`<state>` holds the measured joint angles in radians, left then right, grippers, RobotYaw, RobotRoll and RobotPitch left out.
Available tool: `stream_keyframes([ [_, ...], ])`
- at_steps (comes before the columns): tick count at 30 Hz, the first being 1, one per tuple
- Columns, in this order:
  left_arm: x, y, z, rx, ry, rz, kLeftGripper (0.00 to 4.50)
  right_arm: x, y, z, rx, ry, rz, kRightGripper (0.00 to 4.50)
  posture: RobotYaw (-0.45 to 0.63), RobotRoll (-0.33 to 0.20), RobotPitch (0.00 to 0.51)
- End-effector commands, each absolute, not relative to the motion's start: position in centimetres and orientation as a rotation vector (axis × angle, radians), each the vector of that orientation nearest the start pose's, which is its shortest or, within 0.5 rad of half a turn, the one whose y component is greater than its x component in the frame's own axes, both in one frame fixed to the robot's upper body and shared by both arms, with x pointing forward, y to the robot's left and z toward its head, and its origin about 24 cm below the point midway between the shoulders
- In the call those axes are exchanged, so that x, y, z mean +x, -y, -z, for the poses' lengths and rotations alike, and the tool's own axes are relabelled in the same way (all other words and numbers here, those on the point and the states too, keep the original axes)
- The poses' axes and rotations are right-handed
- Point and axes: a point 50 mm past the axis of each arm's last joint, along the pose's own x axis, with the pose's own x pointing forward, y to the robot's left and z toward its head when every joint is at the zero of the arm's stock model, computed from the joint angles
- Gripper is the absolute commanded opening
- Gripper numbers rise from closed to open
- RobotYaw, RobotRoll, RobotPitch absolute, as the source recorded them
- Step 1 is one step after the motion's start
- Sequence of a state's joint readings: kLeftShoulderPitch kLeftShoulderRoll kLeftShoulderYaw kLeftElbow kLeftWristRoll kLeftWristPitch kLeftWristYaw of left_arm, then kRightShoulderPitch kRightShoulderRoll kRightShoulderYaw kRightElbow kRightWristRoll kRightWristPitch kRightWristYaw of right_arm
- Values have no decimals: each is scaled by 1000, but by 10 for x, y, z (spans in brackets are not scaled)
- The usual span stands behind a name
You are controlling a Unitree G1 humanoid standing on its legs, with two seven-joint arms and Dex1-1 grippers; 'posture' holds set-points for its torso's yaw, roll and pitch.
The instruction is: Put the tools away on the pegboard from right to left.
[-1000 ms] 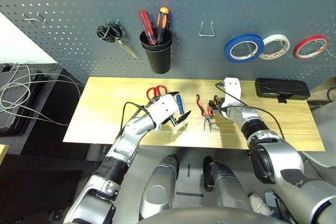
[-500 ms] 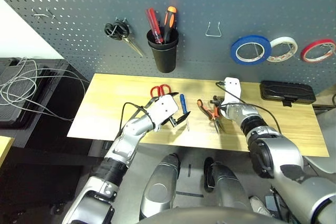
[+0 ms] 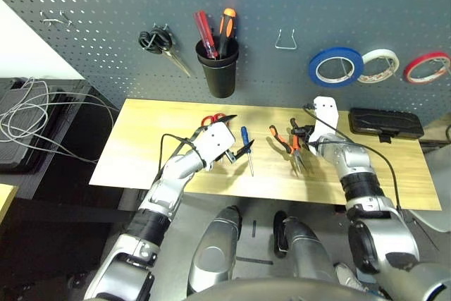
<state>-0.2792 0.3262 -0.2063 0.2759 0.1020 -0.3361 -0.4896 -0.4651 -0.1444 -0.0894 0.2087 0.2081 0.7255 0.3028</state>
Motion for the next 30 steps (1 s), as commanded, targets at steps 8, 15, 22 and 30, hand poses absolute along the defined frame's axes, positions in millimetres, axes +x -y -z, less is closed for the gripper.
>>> stream_keyframes([
  [8,290,-141,-67,515,231,674,4500,319,134,-132,90,-78,-470,250,161,0,188],
  [15,293,-140,-69,500,243,670,4500,318,119,-179,117,160,-553,250,152,0,186],
  [22,289,-123,-87,392,353,760,4500,322,111,-220,165,333,-569,250,154,0,186],
  [30,290,-112,-111,284,419,780,4500,329,106,-262,229,480,-552,250,155,0,187],
])
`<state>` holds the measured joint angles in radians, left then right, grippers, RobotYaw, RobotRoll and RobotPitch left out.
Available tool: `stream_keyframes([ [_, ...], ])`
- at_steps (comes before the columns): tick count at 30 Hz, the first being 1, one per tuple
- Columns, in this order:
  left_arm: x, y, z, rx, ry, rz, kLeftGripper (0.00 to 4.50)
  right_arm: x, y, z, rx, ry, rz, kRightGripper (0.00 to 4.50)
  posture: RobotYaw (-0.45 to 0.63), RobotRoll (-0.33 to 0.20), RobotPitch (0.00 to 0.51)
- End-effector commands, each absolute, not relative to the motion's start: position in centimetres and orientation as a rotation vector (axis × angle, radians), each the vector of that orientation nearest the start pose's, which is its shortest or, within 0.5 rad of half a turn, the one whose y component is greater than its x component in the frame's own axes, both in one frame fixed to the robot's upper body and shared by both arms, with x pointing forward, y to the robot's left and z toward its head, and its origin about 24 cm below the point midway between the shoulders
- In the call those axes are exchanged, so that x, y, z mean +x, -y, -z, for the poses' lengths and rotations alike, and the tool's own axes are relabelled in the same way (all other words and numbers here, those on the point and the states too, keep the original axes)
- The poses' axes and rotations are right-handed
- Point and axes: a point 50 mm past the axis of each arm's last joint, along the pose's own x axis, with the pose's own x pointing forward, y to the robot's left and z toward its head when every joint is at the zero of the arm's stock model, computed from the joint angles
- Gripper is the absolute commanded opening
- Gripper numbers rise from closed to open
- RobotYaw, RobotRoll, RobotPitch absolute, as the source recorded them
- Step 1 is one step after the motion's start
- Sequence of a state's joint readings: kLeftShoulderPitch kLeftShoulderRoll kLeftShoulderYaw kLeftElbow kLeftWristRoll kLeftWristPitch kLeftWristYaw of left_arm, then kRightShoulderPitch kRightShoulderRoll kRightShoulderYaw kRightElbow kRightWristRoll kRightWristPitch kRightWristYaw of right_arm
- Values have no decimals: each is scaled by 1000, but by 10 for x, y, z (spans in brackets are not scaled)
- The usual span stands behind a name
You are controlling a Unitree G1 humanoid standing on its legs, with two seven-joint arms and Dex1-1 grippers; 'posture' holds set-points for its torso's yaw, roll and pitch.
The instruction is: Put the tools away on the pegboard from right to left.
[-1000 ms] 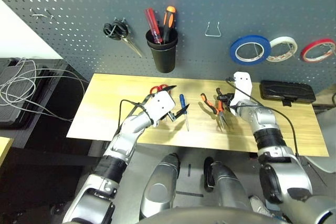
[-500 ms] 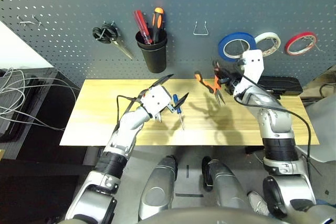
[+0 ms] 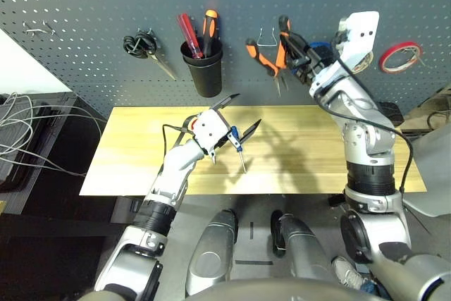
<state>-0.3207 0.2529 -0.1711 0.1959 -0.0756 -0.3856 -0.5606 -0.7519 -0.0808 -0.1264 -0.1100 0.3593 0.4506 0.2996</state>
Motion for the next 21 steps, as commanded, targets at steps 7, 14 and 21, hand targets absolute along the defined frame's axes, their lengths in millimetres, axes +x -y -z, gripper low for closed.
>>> stream_keyframes([
  [7,301,-105,-134,205,440,739,4500,341,104,-286,260,607,-500,250,172,0,192],
  [14,306,-105,-146,138,431,705,4500,355,101,-294,250,705,-446,250,194,0,202],
  [21,305,-107,-149,107,413,695,4500,366,98,-287,243,733,-413,250,212,0,210],
])
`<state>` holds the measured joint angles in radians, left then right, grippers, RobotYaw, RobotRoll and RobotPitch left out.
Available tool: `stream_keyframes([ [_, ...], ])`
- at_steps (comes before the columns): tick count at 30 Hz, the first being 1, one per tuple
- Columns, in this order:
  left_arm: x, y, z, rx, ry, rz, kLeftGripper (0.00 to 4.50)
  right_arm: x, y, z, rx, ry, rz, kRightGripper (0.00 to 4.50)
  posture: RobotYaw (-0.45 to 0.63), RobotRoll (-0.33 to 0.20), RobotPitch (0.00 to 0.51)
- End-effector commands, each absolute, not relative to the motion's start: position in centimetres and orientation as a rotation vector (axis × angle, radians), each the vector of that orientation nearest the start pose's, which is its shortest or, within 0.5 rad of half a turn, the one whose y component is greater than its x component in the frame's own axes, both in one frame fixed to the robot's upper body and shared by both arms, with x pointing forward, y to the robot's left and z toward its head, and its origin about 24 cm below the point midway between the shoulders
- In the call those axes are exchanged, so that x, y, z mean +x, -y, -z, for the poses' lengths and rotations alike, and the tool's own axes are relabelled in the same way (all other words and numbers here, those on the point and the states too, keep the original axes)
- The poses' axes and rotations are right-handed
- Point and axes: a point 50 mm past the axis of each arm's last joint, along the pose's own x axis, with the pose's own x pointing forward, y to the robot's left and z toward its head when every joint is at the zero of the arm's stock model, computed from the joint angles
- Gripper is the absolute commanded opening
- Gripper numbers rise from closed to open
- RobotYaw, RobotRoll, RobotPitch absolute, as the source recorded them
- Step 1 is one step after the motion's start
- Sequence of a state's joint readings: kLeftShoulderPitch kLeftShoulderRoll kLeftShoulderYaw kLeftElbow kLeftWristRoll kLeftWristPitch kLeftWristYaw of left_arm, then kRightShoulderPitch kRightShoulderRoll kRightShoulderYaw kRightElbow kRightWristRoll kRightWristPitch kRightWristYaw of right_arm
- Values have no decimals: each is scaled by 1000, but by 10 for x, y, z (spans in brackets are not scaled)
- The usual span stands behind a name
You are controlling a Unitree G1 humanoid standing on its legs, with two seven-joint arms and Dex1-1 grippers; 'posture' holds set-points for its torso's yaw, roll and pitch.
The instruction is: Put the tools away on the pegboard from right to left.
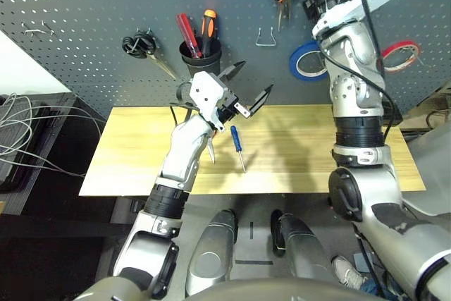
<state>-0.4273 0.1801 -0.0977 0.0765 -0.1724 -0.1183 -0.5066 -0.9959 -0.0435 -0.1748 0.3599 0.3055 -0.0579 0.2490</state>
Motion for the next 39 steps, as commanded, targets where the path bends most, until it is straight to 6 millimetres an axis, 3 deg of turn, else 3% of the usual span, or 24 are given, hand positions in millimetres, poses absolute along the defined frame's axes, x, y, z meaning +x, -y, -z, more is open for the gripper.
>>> stream_keyframes([
  [1,305,-107,-149,102,412,691,4500,367,98,-285,244,733,-412,250,215,0,212],
  [17,300,-111,-150,118,391,685,4500,376,83,-267,271,700,-426,250,256,0,229],
  [39,297,-111,-147,125,369,692,4500,377,88,-237,232,638,-370,249,257,0,256],
])
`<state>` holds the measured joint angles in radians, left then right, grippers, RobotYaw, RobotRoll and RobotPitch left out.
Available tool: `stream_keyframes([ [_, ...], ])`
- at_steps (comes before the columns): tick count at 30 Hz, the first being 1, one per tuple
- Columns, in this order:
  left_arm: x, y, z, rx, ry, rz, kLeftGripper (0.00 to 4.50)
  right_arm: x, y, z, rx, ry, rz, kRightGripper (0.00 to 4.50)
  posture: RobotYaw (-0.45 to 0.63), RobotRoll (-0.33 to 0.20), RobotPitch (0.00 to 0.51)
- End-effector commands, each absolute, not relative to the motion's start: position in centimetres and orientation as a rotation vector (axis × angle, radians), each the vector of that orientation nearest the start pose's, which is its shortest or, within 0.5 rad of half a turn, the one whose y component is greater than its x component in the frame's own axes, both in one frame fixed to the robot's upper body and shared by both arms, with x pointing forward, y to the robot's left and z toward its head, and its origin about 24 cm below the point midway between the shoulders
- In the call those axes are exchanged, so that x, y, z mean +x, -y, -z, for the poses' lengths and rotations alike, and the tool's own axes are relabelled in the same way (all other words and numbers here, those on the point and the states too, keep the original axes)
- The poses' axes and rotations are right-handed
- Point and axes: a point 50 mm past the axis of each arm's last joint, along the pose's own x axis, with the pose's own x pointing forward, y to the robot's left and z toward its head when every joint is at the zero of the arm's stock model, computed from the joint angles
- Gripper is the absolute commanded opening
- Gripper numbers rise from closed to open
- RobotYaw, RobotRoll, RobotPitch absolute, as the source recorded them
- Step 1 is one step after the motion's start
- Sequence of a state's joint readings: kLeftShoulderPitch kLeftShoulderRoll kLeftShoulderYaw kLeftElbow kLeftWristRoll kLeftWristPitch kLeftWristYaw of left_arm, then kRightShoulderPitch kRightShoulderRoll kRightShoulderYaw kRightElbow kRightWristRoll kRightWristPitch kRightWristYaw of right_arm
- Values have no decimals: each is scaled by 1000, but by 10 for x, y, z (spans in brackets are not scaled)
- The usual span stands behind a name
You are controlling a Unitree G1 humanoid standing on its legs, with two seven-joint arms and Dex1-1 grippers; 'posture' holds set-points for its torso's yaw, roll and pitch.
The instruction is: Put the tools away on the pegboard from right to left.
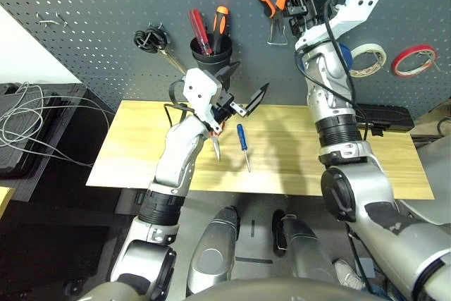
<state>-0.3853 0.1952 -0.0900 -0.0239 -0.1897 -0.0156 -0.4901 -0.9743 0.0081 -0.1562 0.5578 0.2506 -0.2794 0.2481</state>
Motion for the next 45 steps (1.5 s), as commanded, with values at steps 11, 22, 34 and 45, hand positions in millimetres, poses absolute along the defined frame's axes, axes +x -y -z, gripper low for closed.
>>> stream_keyframes([
  [11,296,-111,-145,140,361,701,4500,377,97,-221,208,606,-316,249,256,0,258],
  [22,297,-111,-144,152,359,715,4500,371,100,-221,198,624,-279,1674,253,0,255],
  [34,297,-113,-142,158,351,718,4500,305,105,-216,68,680,-366,4464,229,0,257],
  [45,298,-107,-138,163,344,763,4500,271,132,-172,3,491,-308,4464,193,0,251],
])
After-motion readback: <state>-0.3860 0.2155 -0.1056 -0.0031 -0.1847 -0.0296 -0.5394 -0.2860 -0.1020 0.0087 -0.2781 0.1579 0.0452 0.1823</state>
